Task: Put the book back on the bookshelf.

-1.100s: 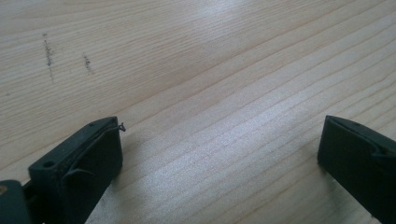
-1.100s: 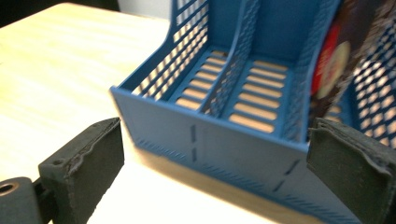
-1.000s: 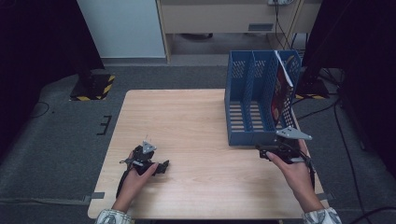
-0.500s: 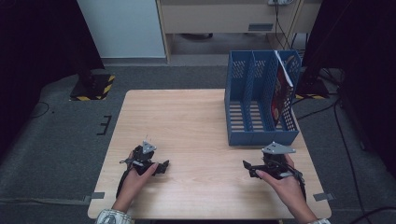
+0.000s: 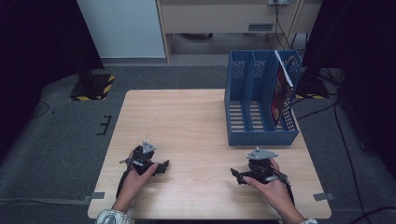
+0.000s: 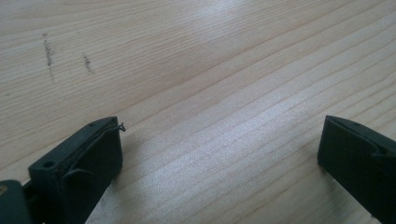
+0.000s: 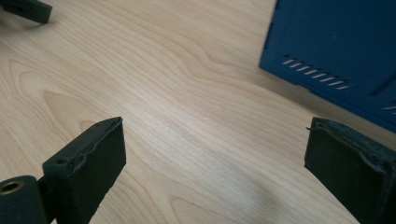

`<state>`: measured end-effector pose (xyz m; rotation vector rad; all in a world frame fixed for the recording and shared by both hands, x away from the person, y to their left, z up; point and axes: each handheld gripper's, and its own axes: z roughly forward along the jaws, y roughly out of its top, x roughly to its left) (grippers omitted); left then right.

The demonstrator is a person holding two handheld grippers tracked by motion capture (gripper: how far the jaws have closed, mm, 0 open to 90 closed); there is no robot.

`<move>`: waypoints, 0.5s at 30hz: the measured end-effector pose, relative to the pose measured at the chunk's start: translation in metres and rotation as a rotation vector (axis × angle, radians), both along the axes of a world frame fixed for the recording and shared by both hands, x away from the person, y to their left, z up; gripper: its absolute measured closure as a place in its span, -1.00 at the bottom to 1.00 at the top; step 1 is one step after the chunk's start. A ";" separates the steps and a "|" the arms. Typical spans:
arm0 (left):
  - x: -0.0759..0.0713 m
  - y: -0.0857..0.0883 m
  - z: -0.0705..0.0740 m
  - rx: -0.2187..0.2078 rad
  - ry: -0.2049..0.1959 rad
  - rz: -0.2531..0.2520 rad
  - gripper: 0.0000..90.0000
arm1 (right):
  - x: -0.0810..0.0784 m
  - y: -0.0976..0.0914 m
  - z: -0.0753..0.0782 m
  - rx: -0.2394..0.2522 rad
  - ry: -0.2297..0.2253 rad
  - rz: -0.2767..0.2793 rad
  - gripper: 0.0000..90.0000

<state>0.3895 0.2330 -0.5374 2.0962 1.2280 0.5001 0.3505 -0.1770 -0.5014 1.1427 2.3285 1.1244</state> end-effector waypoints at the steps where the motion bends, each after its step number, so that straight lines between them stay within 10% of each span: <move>1: 0.000 0.000 0.000 0.000 0.000 0.000 -1.00 | 0.000 0.002 -0.001 -0.005 -0.001 0.010 -0.87; 15: 0.000 0.000 0.000 0.000 0.000 0.000 -1.00 | 0.008 0.044 -0.011 0.002 0.022 0.077 -0.87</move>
